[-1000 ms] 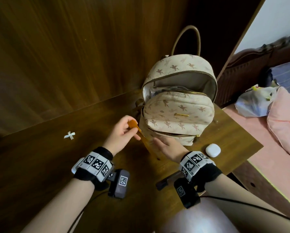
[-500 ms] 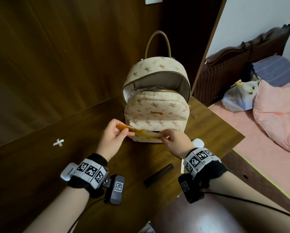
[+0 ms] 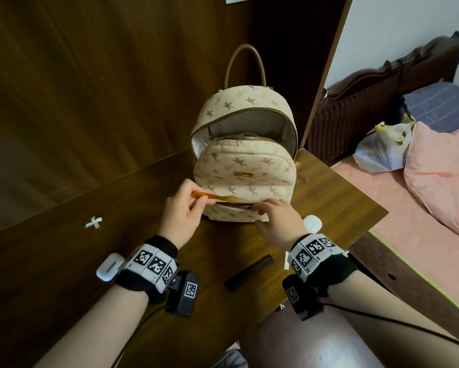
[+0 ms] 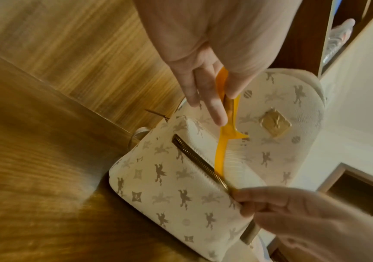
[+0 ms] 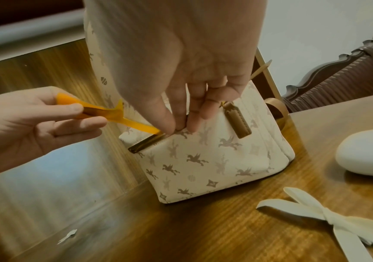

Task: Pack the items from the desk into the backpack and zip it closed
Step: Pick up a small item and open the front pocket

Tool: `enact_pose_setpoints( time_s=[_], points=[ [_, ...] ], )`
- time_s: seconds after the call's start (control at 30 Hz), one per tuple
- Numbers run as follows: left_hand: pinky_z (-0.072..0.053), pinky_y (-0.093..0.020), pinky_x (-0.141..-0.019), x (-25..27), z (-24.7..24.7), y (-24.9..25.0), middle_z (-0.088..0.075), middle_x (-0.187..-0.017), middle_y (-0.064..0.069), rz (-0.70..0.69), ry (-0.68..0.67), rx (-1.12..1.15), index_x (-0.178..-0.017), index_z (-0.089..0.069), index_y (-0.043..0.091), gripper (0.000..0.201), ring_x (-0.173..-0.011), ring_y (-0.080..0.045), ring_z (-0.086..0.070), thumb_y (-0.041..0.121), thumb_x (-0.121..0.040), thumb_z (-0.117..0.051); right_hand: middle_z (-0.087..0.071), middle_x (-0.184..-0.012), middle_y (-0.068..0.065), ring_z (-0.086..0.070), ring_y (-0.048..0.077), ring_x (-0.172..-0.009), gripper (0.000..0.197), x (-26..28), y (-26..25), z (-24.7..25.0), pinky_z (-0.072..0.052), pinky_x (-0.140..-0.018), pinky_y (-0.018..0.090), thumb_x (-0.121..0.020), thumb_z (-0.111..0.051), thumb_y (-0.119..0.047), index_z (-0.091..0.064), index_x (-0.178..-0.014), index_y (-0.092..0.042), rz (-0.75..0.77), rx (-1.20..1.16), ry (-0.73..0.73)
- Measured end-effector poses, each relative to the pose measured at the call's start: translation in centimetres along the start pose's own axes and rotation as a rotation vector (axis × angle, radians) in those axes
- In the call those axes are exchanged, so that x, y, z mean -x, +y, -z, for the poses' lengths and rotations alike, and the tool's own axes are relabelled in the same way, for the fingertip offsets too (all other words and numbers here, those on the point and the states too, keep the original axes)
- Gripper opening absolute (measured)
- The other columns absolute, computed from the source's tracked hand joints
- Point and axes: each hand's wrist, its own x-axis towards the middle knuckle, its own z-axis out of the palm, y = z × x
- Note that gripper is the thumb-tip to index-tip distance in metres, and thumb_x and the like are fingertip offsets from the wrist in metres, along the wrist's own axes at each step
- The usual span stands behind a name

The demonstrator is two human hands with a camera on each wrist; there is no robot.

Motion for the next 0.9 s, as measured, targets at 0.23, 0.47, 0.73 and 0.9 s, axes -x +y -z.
enact_pose_setpoints(
  time_s=[0.23, 0.47, 0.73, 0.9],
  points=[
    [-0.053, -0.022, -0.082, -0.5, -2.3, -2.1, -0.065, -0.105, 0.001, -0.064, -0.072, -0.247, -0.099, -0.058, 0.014, 0.009, -0.098, -0.011, -0.063, 0.011, -0.092, -0.055, -0.056, -0.120, -0.001, -0.044, 0.021, -0.112, 0.039, 0.2, 0.1, 0.3, -0.040, -0.093, 0.029, -0.087, -0.055, -0.023, -0.058, -0.126, -0.023, 0.018, 0.011, -0.044],
    [-0.043, -0.016, -0.072, -0.8, -3.9, -2.7, -0.056, -0.097, 0.000, -0.179, -0.008, -0.402, -0.099, -0.070, 0.007, 0.014, -0.083, -0.010, -0.054, 0.011, -0.087, -0.063, -0.049, -0.124, 0.004, -0.044, 0.024, -0.114, 0.047, 0.7, -0.2, 0.4, -0.042, -0.093, 0.032, -0.088, -0.052, -0.020, -0.049, -0.135, -0.022, 0.034, 0.013, -0.083],
    [-0.050, -0.022, -0.074, -1.4, -3.0, -2.7, -0.064, -0.097, 0.002, -0.146, -0.036, -0.344, -0.102, -0.068, 0.010, 0.015, -0.085, -0.010, -0.059, 0.009, -0.088, -0.061, -0.054, -0.124, 0.007, -0.050, 0.025, -0.115, 0.045, 0.8, -0.7, 0.4, -0.041, -0.096, 0.030, -0.085, -0.055, -0.009, -0.054, -0.130, -0.011, 0.141, -0.103, 0.015],
    [-0.053, -0.027, -0.065, -1.6, -3.0, -3.0, -0.068, -0.085, -0.001, -0.241, -0.047, -0.410, -0.090, -0.069, 0.010, 0.007, -0.074, -0.016, -0.063, 0.006, -0.084, -0.066, -0.053, -0.132, 0.003, -0.047, 0.025, -0.117, 0.057, 0.1, -1.5, -0.3, -0.043, -0.098, 0.038, -0.082, -0.060, -0.016, -0.046, -0.136, -0.018, 0.197, 0.006, -0.034]
  ],
)
